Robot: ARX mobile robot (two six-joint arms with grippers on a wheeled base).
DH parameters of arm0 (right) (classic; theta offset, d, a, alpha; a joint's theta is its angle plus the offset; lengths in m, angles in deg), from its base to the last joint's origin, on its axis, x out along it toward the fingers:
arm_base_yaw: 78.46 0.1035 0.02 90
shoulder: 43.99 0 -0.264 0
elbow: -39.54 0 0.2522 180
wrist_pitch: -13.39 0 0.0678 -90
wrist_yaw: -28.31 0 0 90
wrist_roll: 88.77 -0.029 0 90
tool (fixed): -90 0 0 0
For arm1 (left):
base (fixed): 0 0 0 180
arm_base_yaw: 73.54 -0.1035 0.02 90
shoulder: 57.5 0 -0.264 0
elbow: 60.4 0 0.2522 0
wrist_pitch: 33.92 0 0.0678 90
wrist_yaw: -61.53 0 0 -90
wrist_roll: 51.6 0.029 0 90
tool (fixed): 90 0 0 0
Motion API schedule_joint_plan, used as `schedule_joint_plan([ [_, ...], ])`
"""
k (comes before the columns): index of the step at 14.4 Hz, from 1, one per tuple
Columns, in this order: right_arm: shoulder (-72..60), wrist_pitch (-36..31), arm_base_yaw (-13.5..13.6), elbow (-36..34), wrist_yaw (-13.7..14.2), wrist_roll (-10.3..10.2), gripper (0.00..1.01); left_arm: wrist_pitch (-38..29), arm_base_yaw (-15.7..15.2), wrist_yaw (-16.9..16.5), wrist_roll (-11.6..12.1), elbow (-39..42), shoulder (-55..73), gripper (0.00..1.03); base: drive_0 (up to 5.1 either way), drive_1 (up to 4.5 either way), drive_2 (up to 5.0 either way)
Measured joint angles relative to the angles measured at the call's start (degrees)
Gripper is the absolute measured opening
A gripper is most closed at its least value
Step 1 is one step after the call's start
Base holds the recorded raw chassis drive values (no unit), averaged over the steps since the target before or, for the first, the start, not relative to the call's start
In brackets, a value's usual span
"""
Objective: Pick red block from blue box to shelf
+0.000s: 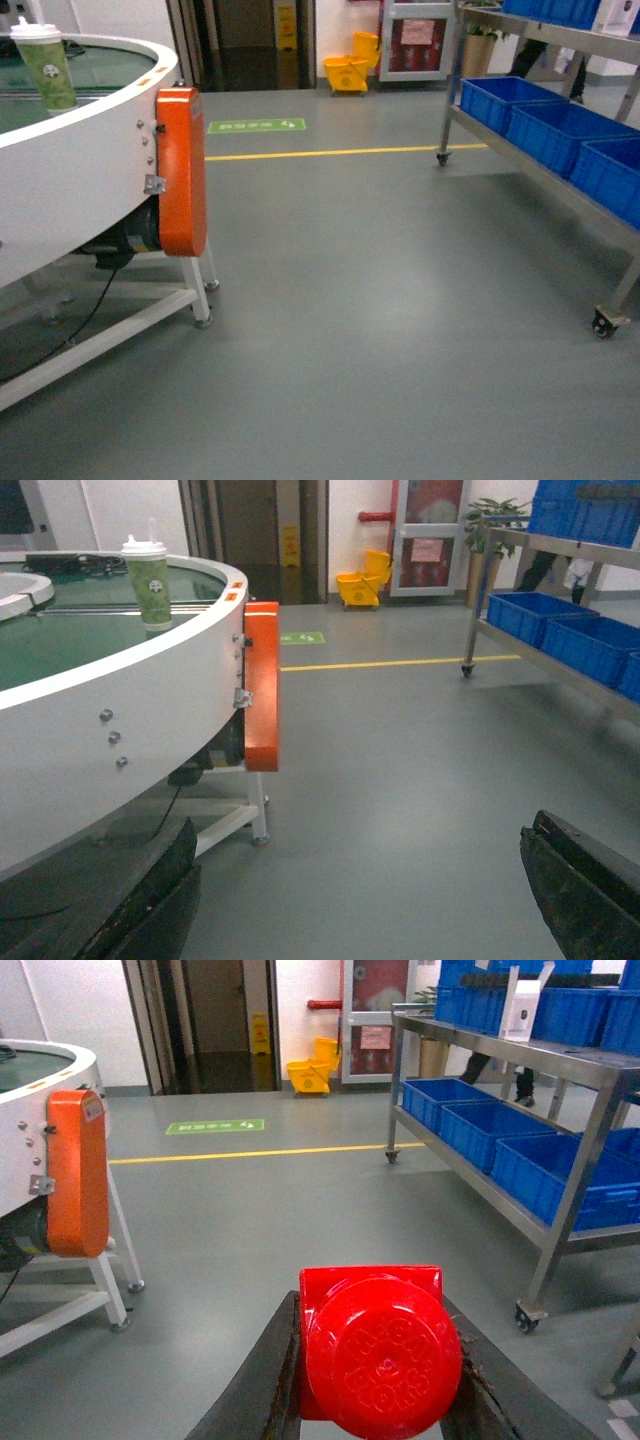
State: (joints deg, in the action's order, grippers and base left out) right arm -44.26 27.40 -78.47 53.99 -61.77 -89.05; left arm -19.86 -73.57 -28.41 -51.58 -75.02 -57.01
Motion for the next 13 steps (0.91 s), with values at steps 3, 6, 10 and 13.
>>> schedule_joint_plan([
  [3, 0.0, 0.02, 0.0, 0.02, 0.0, 0.0, 0.28, -0.02, 0.0, 0.0, 0.0, 0.0, 0.0, 0.98, -1.5, -1.51, -1.5],
  [6, 0.0, 0.04, 0.0, 0.02, 0.0, 0.0, 0.28, -0.02, 0.0, 0.0, 0.0, 0.0, 0.0, 0.98, -1.6, -1.57, -1.6],
  [10, 0.0, 0.02, 0.0, 0.02, 0.0, 0.0, 0.28, 0.0, 0.0, 0.0, 0.0, 0.0, 0.0, 0.98, -1.5, -1.55, -1.5],
  [13, 0.0, 0.02, 0.0, 0.0, 0.0, 0.0, 0.28, -0.02, 0.0, 0.0, 0.0, 0.0, 0.0, 0.98, -1.5, -1.46, -1.5],
])
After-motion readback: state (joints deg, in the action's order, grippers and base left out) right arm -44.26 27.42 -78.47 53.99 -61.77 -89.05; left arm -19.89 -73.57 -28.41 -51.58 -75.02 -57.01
